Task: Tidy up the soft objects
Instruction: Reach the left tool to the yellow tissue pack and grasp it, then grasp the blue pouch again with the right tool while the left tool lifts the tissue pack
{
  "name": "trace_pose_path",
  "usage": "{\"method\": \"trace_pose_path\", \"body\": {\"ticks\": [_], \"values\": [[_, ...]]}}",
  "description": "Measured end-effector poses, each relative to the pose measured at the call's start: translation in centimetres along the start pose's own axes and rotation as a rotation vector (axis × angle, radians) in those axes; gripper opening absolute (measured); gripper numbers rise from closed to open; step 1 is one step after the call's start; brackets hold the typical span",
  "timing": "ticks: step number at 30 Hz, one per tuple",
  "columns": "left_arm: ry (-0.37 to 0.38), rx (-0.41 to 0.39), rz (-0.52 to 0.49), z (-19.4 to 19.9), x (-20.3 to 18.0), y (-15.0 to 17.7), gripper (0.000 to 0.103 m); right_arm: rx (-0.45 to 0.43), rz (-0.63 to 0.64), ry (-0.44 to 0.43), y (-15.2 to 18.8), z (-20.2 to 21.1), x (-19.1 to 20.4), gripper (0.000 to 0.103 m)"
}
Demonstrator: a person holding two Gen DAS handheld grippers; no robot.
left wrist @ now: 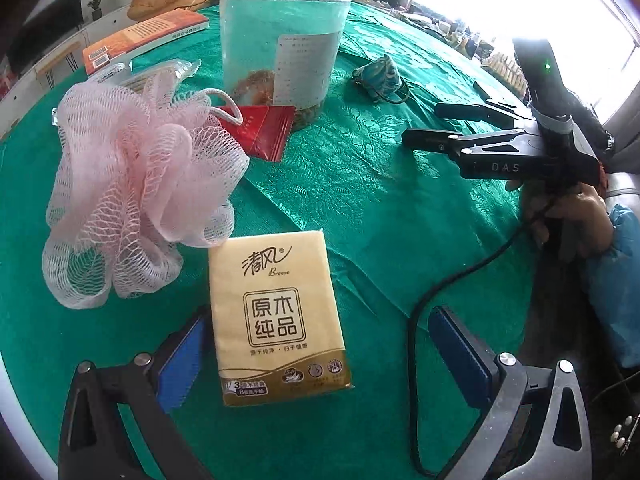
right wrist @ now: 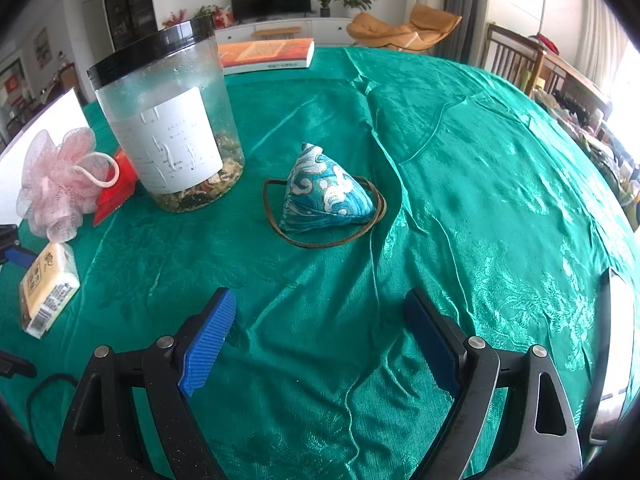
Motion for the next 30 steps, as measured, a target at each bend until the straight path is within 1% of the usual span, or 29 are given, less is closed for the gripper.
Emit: {"method": "trace_pose_path", "body": {"ticks": [3,4,5,6,7,9,11,13,15,16,17,19,21,22,23,24,26,30], "values": [[-0.074,-0.037,0.048,-0.3,0.4,-0.7,0.100,0.000,0.000,-0.004,-0.1,0.0,0.0,0.089],[-0.097,-0.060,0.073,-0.2,0.8,-0.8,0.090,-0.001,0.000,-0.007,-0.1,-0.1,0.1,0.089],[-0.142,-0.082,0.100,0.1,1.1,-0.9,0.068,-0.001,0.000,-0.011,-0.2,-0.1,0.1,0.089],[-0.202,-0.093,0.129,0.3,1.6,-0.9,0.055,-0.003,-0.002,-0.018,-0.2,-0.1,0.1,0.089],[-0.214,-0.097,0.167,0.5,2.0,-0.7,0.053,-0.004,-0.007,-0.031,-0.3,0.0,-0.1,0.089],[-0.165,-0.141,0.275,1.4,2.9,0.2,0.053,-0.005,-0.040,-0.070,-0.3,0.3,-0.7,0.087],[-0.149,-0.179,0.368,2.5,3.5,1.7,0.052,-0.011,-0.113,-0.095,-0.4,0.7,-2.1,0.087],[-0.138,-0.216,0.437,3.7,4.1,3.3,0.053,-0.021,-0.205,-0.128,-0.6,1.0,-3.9,0.087],[-0.145,-0.243,0.474,4.5,4.4,4.4,0.053,-0.008,-0.264,-0.150,-1.5,0.9,-5.0,0.087],[-0.161,-0.254,0.482,4.9,4.6,4.7,0.052,-0.001,-0.252,-0.157,-2.2,0.7,-4.8,0.087],[-0.175,-0.265,0.484,5.4,4.6,4.8,0.052,0.001,-0.206,-0.148,-3.1,0.6,-4.2,0.087],[-0.181,-0.291,0.497,6.5,4.8,4.8,0.052,0.002,-0.086,-0.101,-4.9,0.0,-2.4,0.087],[-0.182,-0.321,0.510,7.6,4.8,4.6,0.053,0.029,-0.013,-0.115,-6.3,-1.3,-0.8,0.087],[-0.187,-0.338,0.512,8.4,5.0,4.6,0.053,0.049,-0.004,-0.136,-6.7,-2.2,-0.4,0.083],[-0.194,-0.355,0.511,9.2,4.9,4.5,0.053,0.080,-0.008,-0.146,-6.9,-3.0,-0.3,0.058],[-0.197,-0.370,0.511,10.1,5.0,4.7,0.053,0.117,-0.020,-0.126,-6.9,-3.7,-0.6,0.050],[-0.201,-0.399,0.516,11.6,5.2,4.8,0.052,0.101,-0.085,-0.153,-7.5,-3.2,-1.4,0.049],[-0.202,-0.468,0.538,15.0,5.9,5.0,0.053,0.001,-0.149,-0.138,-9.9,0.7,-2.7,0.049]]}}
Point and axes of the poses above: each gripper's, at about its wrist camera, not at the fingertips, and z roughly against the way its jaws point, x to its left, y to its underside, the point moved 5 cm from there along -z, roughly the way its jaws point, and after that the axes turned 2 degrees about x, right-handed, at the moved point
